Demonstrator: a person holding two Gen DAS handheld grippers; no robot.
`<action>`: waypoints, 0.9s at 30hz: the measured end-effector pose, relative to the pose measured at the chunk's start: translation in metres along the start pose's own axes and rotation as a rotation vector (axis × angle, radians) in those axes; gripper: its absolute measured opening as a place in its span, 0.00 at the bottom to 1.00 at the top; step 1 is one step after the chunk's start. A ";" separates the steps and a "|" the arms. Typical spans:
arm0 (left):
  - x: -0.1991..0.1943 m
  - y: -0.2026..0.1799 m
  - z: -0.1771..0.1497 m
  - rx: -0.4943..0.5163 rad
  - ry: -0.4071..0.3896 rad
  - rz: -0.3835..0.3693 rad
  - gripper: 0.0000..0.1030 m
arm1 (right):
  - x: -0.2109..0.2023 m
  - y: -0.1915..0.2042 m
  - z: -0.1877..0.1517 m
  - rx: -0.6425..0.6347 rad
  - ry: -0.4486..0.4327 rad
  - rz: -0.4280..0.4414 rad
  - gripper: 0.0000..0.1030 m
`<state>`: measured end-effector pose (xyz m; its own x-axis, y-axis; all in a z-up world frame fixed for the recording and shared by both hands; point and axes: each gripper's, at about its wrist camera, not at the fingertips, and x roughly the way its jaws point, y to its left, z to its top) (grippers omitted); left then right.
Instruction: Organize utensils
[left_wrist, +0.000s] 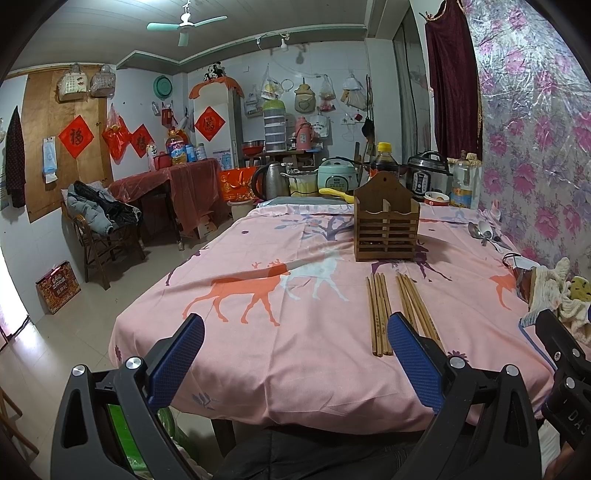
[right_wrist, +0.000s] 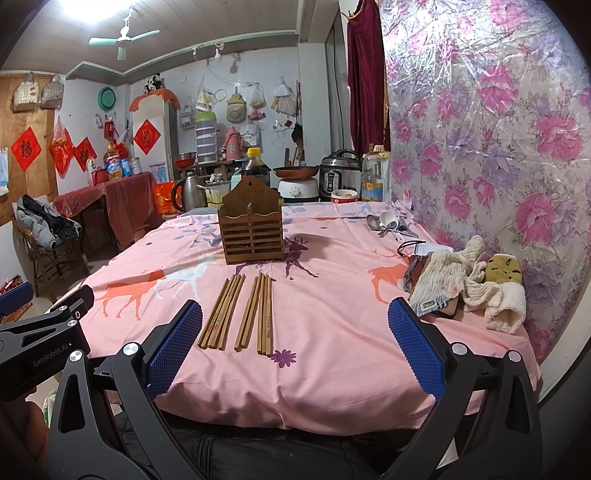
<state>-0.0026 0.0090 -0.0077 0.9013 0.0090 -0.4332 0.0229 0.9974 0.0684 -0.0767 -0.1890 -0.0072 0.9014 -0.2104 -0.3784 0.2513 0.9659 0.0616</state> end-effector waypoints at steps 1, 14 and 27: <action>0.001 0.000 -0.001 0.000 0.002 -0.001 0.95 | 0.000 0.000 0.000 0.000 -0.001 0.000 0.94; 0.045 0.020 -0.013 -0.053 0.152 0.004 0.95 | 0.024 -0.002 -0.002 -0.002 0.097 0.047 0.94; 0.125 -0.006 -0.035 0.058 0.282 -0.054 0.95 | 0.099 -0.040 0.047 0.122 -0.018 0.068 0.94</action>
<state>0.0953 0.0064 -0.0937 0.7421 -0.0168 -0.6700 0.0997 0.9913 0.0855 0.0193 -0.2559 -0.0043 0.9236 -0.1490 -0.3532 0.2297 0.9528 0.1987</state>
